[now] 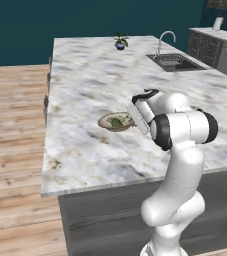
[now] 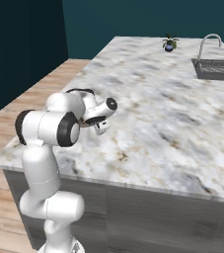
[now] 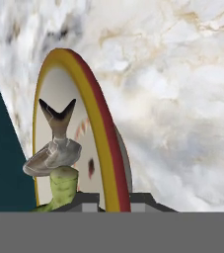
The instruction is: The microwave is finished heating the fish and broccoli. Take the bowl containing the food and place it on the dining counter.
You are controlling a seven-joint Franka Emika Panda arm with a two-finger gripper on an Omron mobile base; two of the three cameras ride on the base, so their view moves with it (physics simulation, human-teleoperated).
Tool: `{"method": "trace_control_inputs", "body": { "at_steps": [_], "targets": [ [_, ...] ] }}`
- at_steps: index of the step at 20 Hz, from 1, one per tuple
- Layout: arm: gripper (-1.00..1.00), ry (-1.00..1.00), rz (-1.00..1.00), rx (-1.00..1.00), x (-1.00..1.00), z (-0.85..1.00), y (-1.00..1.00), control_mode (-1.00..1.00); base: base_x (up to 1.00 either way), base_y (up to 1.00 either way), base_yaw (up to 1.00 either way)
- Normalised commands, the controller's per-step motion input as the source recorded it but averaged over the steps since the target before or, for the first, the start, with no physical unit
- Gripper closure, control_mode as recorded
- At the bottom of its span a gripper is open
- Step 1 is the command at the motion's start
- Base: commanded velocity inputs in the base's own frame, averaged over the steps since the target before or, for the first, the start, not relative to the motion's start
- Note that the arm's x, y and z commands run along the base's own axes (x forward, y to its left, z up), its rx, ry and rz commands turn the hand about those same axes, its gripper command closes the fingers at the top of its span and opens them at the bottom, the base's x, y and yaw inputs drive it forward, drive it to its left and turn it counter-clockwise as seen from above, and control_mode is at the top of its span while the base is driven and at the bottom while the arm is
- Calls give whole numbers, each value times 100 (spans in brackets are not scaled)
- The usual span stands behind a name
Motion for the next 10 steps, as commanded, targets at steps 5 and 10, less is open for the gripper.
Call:
{"method": "trace_control_inputs", "body": {
  "at_steps": [5,10],
  "targets": [
    [100,0,0,-14,5,-30,0,-100,0,0,0],
    [100,0,0,-15,31,-31,4,-100,0,0,0]
  ]
}}
